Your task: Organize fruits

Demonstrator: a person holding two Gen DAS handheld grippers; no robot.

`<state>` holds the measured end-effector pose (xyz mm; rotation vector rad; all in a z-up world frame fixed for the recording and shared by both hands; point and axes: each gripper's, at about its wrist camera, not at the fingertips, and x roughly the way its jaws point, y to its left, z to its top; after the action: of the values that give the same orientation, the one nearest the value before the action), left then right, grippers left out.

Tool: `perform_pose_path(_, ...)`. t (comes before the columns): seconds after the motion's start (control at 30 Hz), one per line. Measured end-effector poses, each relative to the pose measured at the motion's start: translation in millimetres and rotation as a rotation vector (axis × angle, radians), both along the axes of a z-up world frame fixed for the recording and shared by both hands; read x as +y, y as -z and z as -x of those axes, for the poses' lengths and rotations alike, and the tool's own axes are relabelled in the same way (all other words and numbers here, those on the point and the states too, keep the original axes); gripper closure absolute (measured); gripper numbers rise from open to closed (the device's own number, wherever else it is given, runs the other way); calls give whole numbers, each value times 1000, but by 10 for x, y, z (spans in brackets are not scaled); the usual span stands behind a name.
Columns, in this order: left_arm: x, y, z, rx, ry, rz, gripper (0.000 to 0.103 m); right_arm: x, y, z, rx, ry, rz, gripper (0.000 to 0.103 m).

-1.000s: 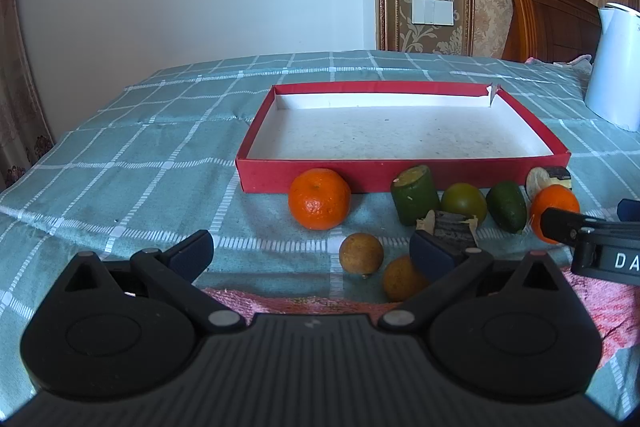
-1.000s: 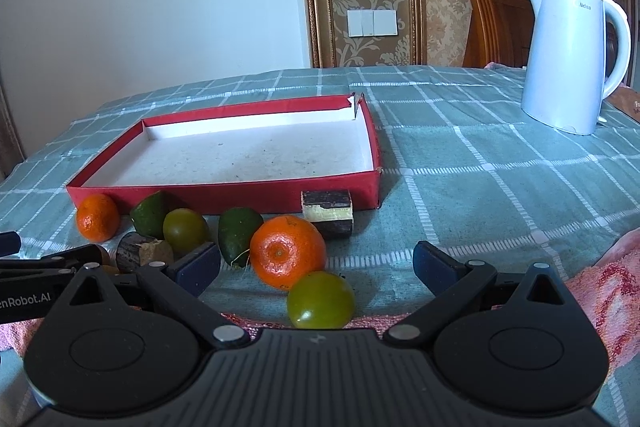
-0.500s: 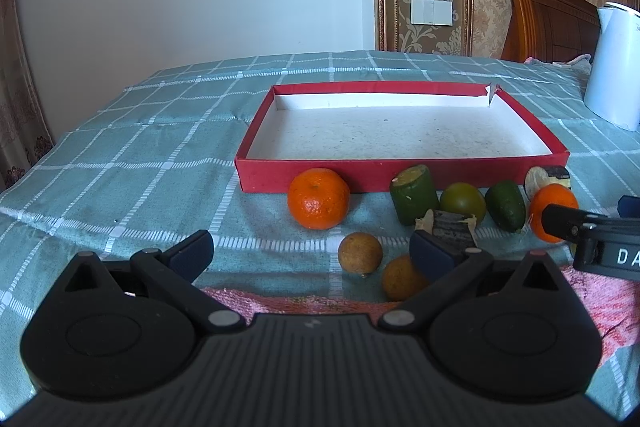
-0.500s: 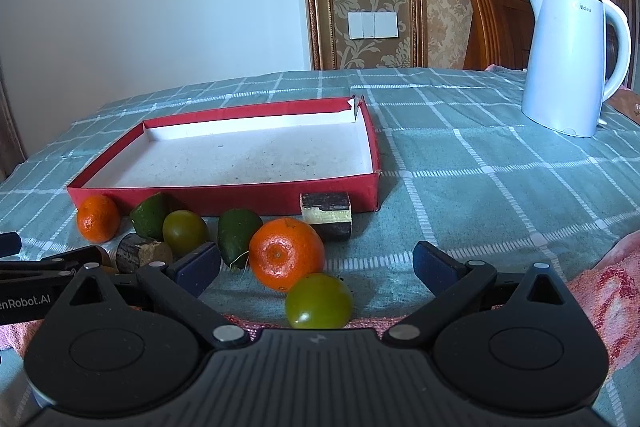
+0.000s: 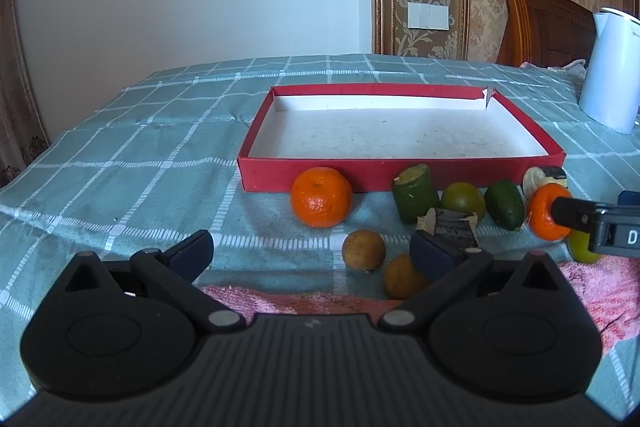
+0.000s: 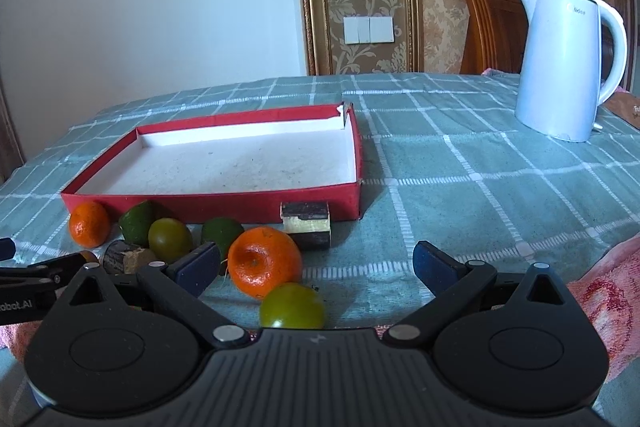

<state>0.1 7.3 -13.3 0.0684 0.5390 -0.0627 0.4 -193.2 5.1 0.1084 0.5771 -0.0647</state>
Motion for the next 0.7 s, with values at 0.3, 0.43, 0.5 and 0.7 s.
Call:
perform_pose_path(0.3, 66, 9, -12, 0, 6, 19, 0, 106, 76, -134, 40, -69, -26, 37)
perform_pose_path(0.43, 94, 16, 4, -3, 11, 29, 0, 164, 141, -159, 56, -88, -24, 48)
perform_pose_path(0.5, 114, 24, 13, -7, 15, 35, 0, 182, 146, -138, 40, -92, -13, 52)
perform_pose_path(0.7, 185, 42, 42, -14, 16, 47, 0, 121, 127, -91, 10, -89, -58, 60)
